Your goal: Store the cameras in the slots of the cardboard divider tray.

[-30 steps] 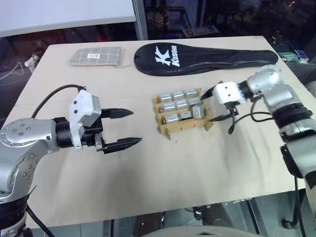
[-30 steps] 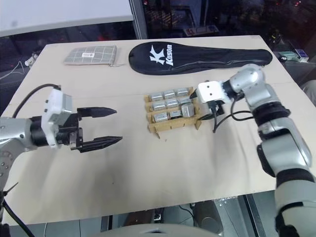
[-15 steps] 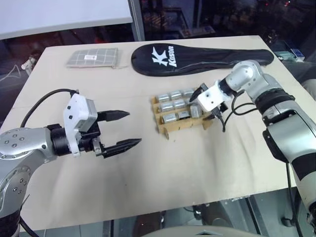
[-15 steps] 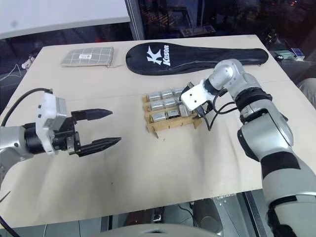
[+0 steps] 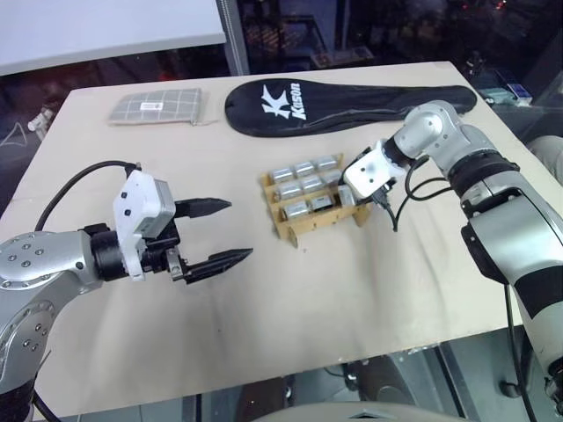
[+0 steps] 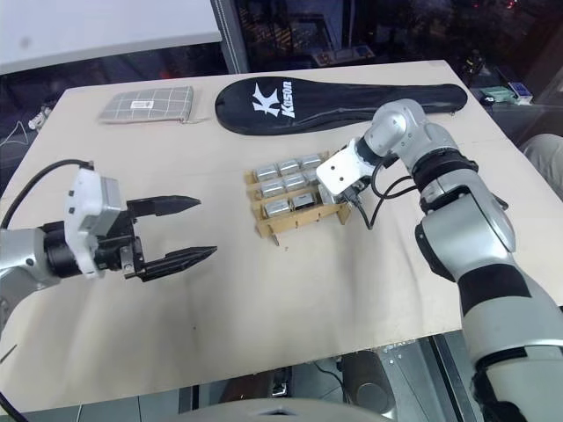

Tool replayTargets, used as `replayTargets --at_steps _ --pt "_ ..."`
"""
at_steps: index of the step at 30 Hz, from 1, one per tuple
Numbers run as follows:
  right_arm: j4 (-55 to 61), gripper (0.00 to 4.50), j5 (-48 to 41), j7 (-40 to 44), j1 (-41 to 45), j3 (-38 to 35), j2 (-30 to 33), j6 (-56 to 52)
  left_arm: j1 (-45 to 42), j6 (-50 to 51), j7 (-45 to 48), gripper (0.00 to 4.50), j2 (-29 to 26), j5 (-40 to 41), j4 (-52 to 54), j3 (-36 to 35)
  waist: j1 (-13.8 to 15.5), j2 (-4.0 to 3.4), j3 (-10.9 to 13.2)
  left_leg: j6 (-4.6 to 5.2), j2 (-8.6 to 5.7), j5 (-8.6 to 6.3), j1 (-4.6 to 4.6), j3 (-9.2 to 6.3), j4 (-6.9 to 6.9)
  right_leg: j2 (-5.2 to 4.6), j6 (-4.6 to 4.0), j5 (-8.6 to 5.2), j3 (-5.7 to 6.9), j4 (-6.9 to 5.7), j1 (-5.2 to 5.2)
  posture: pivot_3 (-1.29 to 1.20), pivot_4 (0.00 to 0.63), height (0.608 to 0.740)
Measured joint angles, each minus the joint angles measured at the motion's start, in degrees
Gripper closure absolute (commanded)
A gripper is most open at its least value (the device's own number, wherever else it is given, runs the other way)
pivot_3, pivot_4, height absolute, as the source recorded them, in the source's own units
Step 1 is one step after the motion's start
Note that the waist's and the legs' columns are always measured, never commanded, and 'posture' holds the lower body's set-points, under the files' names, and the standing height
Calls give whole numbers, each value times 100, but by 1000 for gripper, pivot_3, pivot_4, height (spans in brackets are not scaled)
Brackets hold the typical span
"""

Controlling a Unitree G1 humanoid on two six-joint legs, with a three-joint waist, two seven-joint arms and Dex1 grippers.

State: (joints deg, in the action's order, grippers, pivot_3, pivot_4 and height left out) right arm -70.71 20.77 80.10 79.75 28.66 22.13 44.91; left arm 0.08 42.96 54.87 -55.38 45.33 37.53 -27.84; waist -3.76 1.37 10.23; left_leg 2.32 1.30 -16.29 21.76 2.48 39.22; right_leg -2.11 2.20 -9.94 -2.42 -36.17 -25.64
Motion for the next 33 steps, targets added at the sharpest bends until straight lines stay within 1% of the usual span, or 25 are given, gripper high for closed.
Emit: replayTargets --at_steps 6,10,12,14,16,19,23,24,25,26,29,30,31,33 --pt "27 2407 -308 455 -11 -264 14 -382 -207 -66 37 0 -8 -10 -97 183 0 -3 3 -1 0 1 12 -9 -4 -1 1 1 7 15 -2 0 150 740" --pt "374 2408 -691 700 -85 -580 131 -727 -320 -117 77 0 -20 -13 -197 379 12 -7 5 -6 0 3 19 -18 -12 -1 20 12 14 23 -4 0 150 740" --pt "774 2408 -1093 823 -308 -917 227 -1301 -372 -156 118 0 -21 -28 -274 453 27 -7 5 -6 1 3 22 -25 -15 -2 21 13 19 27 -4 0 150 740" --pt "1166 2408 -1370 842 -592 -1088 308 -1676 -481 -224 159 0 -24 -58 -371 597 46 -7 5 -3 -1 1 23 -28 -16 -2 21 13 22 28 -3 0 150 740" --pt "1389 2408 -1434 842 -831 -1108 397 -1773 -543 -243 198 0 -29 -89 -452 668 52 -7 5 0 -2 0 22 -27 -16 -2 21 13 21 28 -3 0 150 740" --pt "1937 2408 -1465 817 -1365 -1118 733 -2076 -709 -316 301 0 -59 -141 -592 842 127 -10 7 1 -4 -1 25 -24 -15 -2 21 12 22 29 -4 0 150 740" --pt "3011 2408 -1173 597 -1912 -1116 1584 -2720 -904 -416 430 0 -94 -233 -756 1010 181 -20 14 2 -6 -1 30 5 -12 -2 21 9 23 32 -4 0 150 740" --pt "3476 2408 -998 468 -2180 -1120 1960 -3123 -922 -453 480 0 -94 -248 -797 1057 202 -20 14 3 -6 -2 30 6 -12 -2 19 7 24 33 -5 0 150 740" --pt "3559 2408 -943 437 -2257 -1127 2070 -3248 -921 -456 497 0 -94 -254 -820 1057 200 -20 14 3 -5 -2 29 8 -12 -1 6 -1 24 32 -5 0 150 740" --pt "4031 2408 -775 317 -2609 -1146 2369 -3573 -956 -469 524 0 -94 -268 -850 1107 204 -19 14 4 -6 -2 29 10 -13 0 5 -3 24 34 -5 0 150 740" --pt "4545 2408 -520 97 -3074 -1144 2607 -3918 -995 -480 554 0 -94 -300 -895 1188 184 -20 14 4 -5 -2 27 19 -12 4 6 -3 17 33 -7 0 150 740" --pt "4751 2408 -306 -76 -3289 -1102 2653 -4105 -1016 -490 595 0 -93 -309 -903 1285 121 -24 18 5 -4 -2 19 34 -12 9 9 -4 -1 31 -8 0 150 740" --pt "5051 2408 -62 -408 -3497 -1105 2738 -4242 -1066 -502 626 0 -93 -316 -908 1319 123 -23 17 5 -4 -2 15 31 -10 10 10 -5 1 22 -6 0 150 740" --pt "5576 2408 509 -1331 -3991 -1174 2801 -4525 -1156 -541 661 0 -93 -349 -960 1384 145 -21 15 5 -3 -2 16 27 -8 12 22 -13 4 21 -5 0 150 740"
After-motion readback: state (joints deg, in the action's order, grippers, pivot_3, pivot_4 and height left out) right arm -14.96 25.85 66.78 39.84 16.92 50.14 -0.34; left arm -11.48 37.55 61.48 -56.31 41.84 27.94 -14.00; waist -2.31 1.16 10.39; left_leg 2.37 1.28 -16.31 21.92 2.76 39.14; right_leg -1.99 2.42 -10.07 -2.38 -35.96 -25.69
